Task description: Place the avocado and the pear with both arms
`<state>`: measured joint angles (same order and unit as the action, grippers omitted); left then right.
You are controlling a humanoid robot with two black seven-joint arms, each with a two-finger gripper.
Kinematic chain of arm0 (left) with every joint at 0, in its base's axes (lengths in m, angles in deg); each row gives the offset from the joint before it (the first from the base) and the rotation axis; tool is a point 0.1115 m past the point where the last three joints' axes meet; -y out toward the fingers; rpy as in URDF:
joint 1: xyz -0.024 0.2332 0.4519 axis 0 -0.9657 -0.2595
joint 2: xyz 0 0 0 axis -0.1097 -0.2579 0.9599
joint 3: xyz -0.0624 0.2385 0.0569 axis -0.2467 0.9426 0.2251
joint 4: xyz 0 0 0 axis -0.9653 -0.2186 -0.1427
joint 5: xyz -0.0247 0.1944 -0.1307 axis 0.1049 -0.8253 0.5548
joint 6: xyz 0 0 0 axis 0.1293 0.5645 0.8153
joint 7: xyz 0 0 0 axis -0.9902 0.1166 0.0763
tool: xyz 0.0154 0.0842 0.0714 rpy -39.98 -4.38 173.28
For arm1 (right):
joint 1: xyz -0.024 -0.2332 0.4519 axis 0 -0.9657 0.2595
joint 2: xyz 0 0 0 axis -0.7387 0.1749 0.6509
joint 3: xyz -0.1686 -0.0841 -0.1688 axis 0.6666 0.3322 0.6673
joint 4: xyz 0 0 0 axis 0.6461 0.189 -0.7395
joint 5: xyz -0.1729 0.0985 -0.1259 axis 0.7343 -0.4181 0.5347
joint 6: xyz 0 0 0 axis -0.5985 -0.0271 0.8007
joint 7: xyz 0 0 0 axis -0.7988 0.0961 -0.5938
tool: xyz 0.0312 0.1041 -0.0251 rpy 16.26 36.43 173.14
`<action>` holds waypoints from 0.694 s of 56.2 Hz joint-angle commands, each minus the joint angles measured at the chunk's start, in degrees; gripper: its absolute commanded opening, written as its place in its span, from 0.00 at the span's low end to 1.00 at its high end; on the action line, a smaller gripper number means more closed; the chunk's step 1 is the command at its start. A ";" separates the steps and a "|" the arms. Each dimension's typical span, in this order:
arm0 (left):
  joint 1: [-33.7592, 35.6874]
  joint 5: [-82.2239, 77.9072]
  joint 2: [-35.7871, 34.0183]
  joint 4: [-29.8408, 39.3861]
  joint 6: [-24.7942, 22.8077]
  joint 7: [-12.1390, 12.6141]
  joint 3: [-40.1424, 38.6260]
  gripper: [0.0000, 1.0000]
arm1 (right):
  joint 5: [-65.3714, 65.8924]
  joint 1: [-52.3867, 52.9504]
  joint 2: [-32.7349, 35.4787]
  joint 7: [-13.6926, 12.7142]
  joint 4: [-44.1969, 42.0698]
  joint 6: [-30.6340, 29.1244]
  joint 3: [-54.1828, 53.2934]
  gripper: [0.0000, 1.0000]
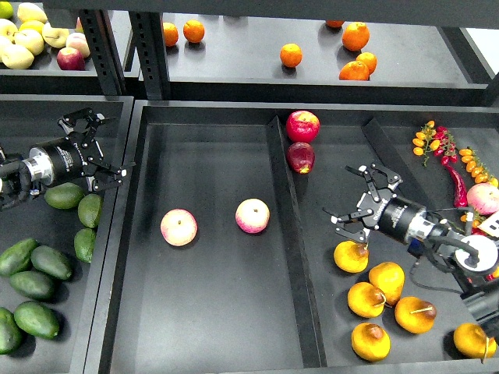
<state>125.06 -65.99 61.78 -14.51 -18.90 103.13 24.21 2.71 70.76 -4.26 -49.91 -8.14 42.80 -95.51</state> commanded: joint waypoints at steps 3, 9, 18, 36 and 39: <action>-2.41 -0.08 4.88 2.34 -0.01 0.00 -7.29 1.00 | 0.03 -0.08 -4.24 0.01 0.43 -0.01 -5.48 0.99; -3.12 -0.08 7.43 3.57 -0.01 0.00 -9.40 1.00 | 0.03 0.27 -4.24 2.69 0.52 -0.01 -6.98 0.99; -4.70 0.01 10.86 10.51 -0.01 -6.46 -9.84 1.00 | 0.03 0.88 -4.24 10.34 0.34 -0.01 -8.30 0.99; -11.11 0.01 13.85 20.89 -0.01 -9.54 -17.67 1.00 | 0.90 0.97 -4.24 18.08 1.40 -0.01 -7.68 0.99; -12.17 0.01 13.85 21.24 -0.01 -9.72 -17.14 1.00 | 1.95 0.79 -4.24 17.99 1.48 -0.01 -7.68 0.99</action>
<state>115.23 -65.98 75.57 5.34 -18.93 93.63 7.54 3.24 71.81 -8.50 -32.01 -7.00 42.80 -103.12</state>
